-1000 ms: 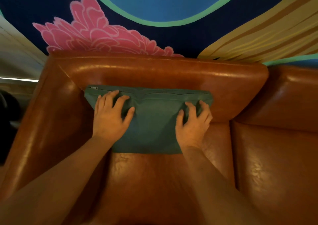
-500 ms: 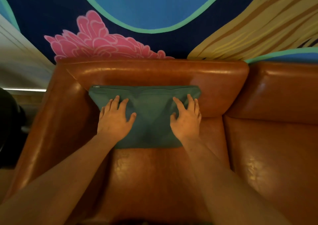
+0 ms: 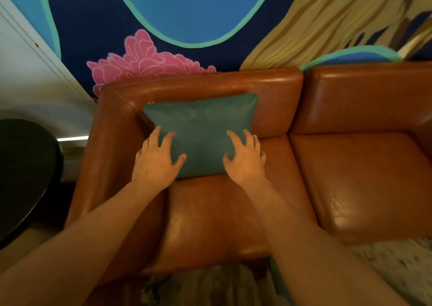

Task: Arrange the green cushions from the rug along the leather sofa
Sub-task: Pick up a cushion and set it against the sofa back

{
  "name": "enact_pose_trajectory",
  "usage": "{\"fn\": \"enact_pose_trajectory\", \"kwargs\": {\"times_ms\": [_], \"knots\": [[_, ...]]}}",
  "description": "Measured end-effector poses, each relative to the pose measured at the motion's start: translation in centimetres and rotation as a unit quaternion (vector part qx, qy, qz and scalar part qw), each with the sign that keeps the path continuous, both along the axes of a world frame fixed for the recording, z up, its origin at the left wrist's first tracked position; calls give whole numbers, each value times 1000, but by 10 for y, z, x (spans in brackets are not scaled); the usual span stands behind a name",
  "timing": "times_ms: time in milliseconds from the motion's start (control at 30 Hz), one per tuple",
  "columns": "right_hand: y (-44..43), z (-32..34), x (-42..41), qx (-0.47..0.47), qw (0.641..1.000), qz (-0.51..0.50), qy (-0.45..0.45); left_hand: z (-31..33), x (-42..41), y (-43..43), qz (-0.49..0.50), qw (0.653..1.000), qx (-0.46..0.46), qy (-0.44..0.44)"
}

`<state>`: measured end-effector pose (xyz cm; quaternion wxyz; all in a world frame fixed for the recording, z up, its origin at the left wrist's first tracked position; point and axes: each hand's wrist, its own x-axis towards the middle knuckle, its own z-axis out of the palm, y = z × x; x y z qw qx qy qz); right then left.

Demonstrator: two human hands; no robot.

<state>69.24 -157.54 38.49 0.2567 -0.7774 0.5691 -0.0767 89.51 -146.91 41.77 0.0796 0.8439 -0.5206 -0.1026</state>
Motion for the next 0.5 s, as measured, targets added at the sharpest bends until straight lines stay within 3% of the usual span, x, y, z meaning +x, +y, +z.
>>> {"fn": "enact_pose_trajectory", "kwargs": {"times_ms": [267,500], "knots": [[75,39,-74,13,999,-30,-7,40,-59,63,-25,1000,-7,0],[116,28,-199,33,997,-67,19,25,-172,84,-63,998,22,19]]}}
